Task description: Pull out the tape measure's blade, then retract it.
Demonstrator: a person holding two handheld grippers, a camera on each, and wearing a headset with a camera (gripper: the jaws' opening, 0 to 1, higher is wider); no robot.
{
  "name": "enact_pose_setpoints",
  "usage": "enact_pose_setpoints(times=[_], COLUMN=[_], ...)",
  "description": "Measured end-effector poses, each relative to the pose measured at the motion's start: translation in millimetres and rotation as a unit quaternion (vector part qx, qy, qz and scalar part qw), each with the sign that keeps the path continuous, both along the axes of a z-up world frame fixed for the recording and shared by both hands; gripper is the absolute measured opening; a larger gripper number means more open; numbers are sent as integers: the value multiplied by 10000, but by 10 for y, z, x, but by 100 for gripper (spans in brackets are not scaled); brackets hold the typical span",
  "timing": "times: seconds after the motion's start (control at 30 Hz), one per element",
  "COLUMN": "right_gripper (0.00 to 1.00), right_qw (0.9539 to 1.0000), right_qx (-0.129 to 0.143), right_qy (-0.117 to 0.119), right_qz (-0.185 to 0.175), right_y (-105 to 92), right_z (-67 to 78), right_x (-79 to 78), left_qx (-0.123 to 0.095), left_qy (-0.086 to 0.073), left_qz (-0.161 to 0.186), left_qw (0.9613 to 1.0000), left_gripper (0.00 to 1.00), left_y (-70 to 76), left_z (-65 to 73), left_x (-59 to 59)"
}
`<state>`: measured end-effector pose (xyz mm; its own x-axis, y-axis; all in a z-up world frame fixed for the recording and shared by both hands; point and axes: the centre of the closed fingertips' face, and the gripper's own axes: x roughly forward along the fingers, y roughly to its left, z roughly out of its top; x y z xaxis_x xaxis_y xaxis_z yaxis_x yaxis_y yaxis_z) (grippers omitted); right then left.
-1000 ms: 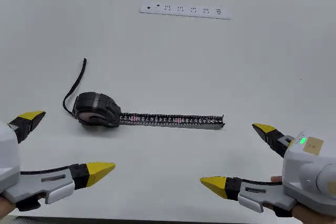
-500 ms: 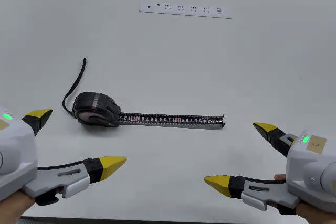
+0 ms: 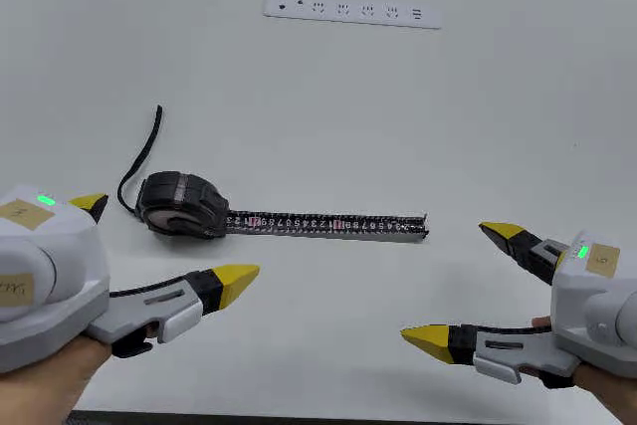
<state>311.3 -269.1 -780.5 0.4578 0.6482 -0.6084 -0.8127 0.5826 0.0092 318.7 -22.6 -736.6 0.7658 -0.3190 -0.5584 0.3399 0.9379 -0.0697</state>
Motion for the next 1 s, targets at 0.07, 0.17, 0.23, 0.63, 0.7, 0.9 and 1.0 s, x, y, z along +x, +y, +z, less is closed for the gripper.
enact_pose_setpoints(times=[0.07, 0.17, 0.23, 0.63, 0.7, 0.9, 1.0], right_gripper=[91, 89, 88, 78, 75, 70, 65], right_qw=[10000, 9999, 9998, 9972, 9965, 9939, 9919], right_qx=[-26, -33, -33, -146, -170, -230, -271], right_qy=[-3, -23, -11, -207, -235, -303, -344], right_qz=[41, 157, 207, 703, 782, 1040, 1193], right_y=[-15, -29, -42, -65, -64, -39, -29], right_z=[-17, -31, -46, -112, -121, -141, -160], right_x=[24, 68, 88, 223, 245, 304, 337], left_qx=[26, 1, 18, 0, 25, 8, -65], left_qy=[16, 33, 36, 109, 114, 158, 172], left_qz=[37, 140, 212, 692, 734, 828, 918], left_qw=[10000, 9999, 9998, 9975, 9972, 9964, 9956], left_gripper=[100, 100, 100, 100, 100, 99, 99], left_y=[6, 15, 23, 91, 96, 117, 150], left_z=[-15, -44, -64, -208, -225, -270, -289], left_x=[15, 47, 68, 165, 182, 243, 272])
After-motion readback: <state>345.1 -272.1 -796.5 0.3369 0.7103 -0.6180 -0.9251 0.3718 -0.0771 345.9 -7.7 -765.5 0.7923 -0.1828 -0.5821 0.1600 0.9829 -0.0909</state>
